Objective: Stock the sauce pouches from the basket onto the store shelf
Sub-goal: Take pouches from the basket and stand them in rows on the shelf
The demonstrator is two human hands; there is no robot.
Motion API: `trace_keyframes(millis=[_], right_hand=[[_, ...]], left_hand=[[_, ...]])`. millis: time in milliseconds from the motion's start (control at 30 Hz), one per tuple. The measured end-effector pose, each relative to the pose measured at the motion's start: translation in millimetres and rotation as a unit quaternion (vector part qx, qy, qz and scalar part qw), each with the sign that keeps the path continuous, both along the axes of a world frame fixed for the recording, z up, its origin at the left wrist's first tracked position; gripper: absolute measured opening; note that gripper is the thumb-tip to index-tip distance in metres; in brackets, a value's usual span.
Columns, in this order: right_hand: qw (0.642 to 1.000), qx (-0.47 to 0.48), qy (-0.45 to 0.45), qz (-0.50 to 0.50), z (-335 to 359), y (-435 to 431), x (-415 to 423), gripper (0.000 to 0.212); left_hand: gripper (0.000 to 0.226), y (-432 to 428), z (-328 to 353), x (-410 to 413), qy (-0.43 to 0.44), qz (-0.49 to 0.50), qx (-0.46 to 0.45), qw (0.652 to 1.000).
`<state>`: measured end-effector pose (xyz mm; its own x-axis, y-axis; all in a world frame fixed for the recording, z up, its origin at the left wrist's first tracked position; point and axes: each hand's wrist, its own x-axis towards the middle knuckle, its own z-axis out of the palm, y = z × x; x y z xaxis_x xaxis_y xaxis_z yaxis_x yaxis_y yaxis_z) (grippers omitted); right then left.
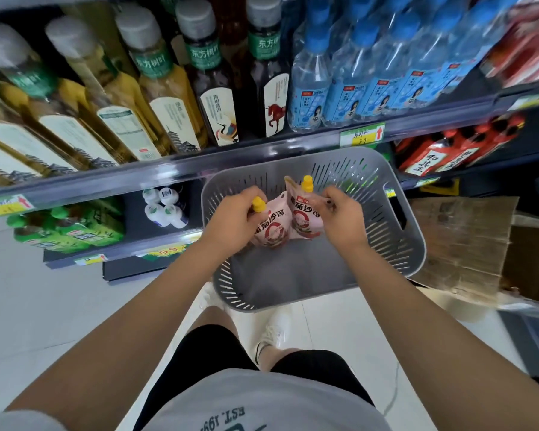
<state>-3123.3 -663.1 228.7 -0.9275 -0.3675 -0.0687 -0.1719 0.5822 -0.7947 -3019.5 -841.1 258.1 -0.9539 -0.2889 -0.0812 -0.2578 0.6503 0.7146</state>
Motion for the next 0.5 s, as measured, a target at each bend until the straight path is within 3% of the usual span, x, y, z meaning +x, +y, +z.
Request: trace_keyframes(millis=[233, 500], right_hand=[[0.977, -0.088, 0.187, -0.045, 81, -12, -17, 0.018], [0.924, -0.239, 0.296, 0.036, 219, -57, -20, 0.027]], left_hand=[[0.012, -14, 92, -4, 0.15, 0.025, 0.058, 0.987], [0.022, -47, 215, 8, 0.341, 0.054, 0.083, 0.935]])
